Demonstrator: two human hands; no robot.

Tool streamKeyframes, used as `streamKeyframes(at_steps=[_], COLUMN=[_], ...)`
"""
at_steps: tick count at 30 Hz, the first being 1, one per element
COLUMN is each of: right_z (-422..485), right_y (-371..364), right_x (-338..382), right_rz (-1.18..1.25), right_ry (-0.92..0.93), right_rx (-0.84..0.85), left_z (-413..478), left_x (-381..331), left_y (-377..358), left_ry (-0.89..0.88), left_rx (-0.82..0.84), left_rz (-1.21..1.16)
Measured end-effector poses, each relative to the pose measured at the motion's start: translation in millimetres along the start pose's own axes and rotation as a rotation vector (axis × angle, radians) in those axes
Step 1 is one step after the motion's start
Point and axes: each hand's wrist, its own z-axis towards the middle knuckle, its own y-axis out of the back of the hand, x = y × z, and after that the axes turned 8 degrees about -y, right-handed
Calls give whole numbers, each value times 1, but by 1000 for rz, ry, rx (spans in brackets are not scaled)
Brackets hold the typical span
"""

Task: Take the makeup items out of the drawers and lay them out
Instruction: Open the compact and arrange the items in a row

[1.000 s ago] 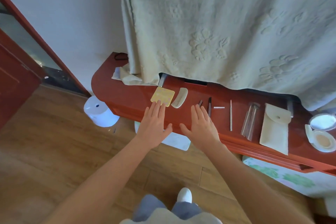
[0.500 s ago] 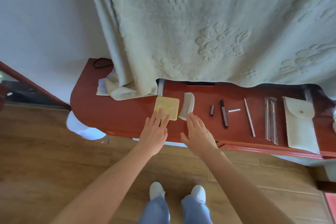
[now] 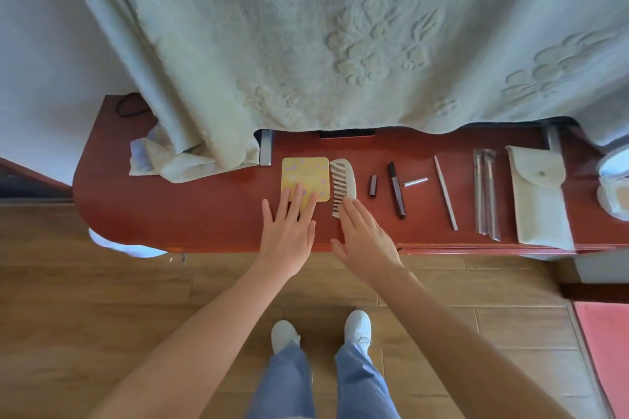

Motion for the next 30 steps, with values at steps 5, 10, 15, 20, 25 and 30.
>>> streamKeyframes(at_steps=[5, 10, 15, 20, 25, 30], right_z=[2, 5, 1, 7, 14, 19], right_y=[-5, -3, 12, 22, 24, 17], right_x=[0, 1, -20, -61, -79, -79], right_rz=[23, 47, 125, 154, 197, 297], right_ry=[-13, 2, -105, -230, -266, -302], right_rx=[-6, 55, -54, -186, -221, -185], left_z=[0, 0, 9, 45, 91, 114], left_x=[2, 0, -13, -40, -51, -43], left_y=[-3, -4, 1, 13, 31, 35], left_ry=[4, 17, -37, -307, -400, -415], left_rx=[-50, -67, -187, -360, -328, -185], left_rz=[13, 42, 64, -65, -201, -215])
